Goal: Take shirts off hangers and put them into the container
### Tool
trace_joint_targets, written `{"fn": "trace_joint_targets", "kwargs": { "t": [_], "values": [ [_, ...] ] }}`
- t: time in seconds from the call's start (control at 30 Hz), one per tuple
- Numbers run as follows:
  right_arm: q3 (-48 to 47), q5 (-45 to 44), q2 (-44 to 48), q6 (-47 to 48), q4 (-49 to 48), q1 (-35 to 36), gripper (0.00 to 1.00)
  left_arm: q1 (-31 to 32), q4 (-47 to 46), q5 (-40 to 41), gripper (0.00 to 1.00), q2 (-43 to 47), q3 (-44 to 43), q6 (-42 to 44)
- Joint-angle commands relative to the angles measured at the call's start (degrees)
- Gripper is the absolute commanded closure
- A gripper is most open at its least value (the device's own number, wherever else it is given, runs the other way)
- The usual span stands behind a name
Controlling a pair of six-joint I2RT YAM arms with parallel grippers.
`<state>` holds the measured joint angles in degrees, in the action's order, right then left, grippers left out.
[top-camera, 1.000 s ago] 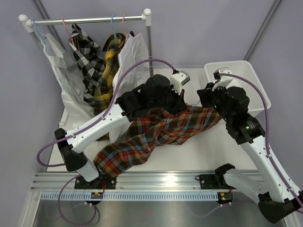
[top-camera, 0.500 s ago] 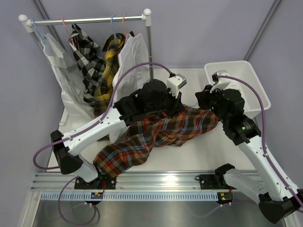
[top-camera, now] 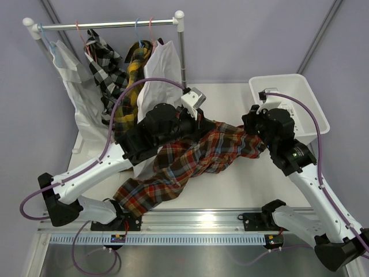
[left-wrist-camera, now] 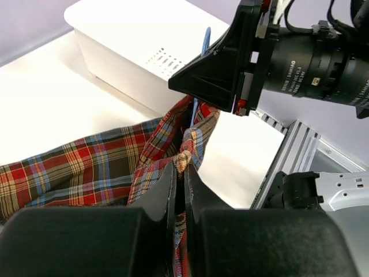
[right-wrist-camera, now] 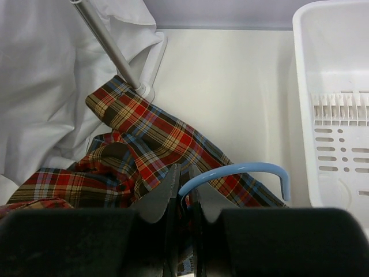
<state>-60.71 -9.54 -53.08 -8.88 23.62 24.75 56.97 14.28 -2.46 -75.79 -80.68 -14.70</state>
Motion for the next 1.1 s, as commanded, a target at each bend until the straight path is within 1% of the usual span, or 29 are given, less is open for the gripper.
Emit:
{"fn": "trace_joint_targets", "kwargs": {
  "t": [0.0, 0.03, 0.07, 0.13, 0.17, 0.23, 0.27, 0.3, 0.33, 0.4, 0.43, 0.57, 0.63, 0.77, 0.8, 0.9, 1.07],
  "values": [
    [-0.37, -5.57, 0.34, -0.25, 0.82, -0.14, 1.00, -0.28, -5.59, 2.19, 1.00, 3.45, 1.23, 1.25],
    [-0.64, -6.19, 0.52, -0.43, 1.17, -0.23, 1.00, -0.37, -3.67, 2.20, 1.00, 3.98, 2.36, 1.43],
    [-1.08, -7.06, 0.61, -0.78, 1.43, -0.23, 1.00, -0.28, -2.69, 3.85, 1.00, 4.59, 3.24, 1.43],
    [-2.57, -7.95, 0.78, -1.31, 2.39, -0.14, 1.00, -0.28, -0.58, 4.92, 1.00, 7.84, 5.61, 1.17],
    [-3.27, -8.82, 0.78, -1.57, 2.83, -0.23, 1.00, -0.28, -0.05, 5.44, 1.00, 9.15, 9.02, 0.90],
    [-5.55, -8.92, 0.78, -1.57, 4.32, -0.23, 1.00, -0.28, 1.35, 7.72, 1.00, 14.42, 12.81, 0.38],
    [-7.04, -8.83, 1.13, -1.66, 4.68, -0.23, 1.00, -0.28, 2.14, 8.95, 1.00, 16.36, 16.40, 0.20],
    [-7.66, -8.83, 1.31, -1.66, 5.12, -0.23, 1.00, -0.28, 2.94, 11.40, 1.00, 18.29, 18.09, 0.02],
    [-8.28, -8.65, 1.57, -1.66, 5.73, -0.23, 1.00, -0.37, 4.16, 12.55, 1.00, 22.14, 19.76, -0.24],
    [-9.77, -8.74, 2.19, -1.84, 6.26, -0.23, 1.00, -0.37, 5.49, 14.32, 1.00, 25.85, 23.18, -0.77],
    [-10.48, -9.18, 2.19, -2.10, 7.31, -0.23, 1.00, -0.37, 6.27, 14.32, 1.00, 29.09, 23.99, -1.12],
    [-12.59, -11.46, 1.05, -2.89, 8.99, -0.23, 1.00, -0.28, 6.37, 10.99, 1.00, 34.47, 25.67, -2.00],
    [-12.33, -11.81, 0.43, -3.42, 8.47, -0.23, 1.00, -0.28, 6.37, 7.83, 1.00, 35.09, 24.53, -2.00],
    [-12.16, -11.02, -1.32, -5.61, 7.94, -0.23, 1.00, -0.28, 6.28, 2.47, 1.00, 32.55, 20.93, -2.26],
    [-12.15, -11.20, -2.11, -6.14, 7.85, -0.23, 1.00, -0.28, 6.28, -0.76, 1.00, 30.89, 20.40, -2.70],
    [-12.50, -11.82, -3.87, -7.11, 7.76, -0.23, 1.00, -0.28, 6.28, -2.63, 1.00, 27.73, 18.64, -3.58],
    [-11.98, -11.11, -7.12, -7.02, 7.32, -0.23, 1.00, -0.10, 6.28, -1.58, 1.00, 24.64, 14.17, -3.58]
  ]
}}
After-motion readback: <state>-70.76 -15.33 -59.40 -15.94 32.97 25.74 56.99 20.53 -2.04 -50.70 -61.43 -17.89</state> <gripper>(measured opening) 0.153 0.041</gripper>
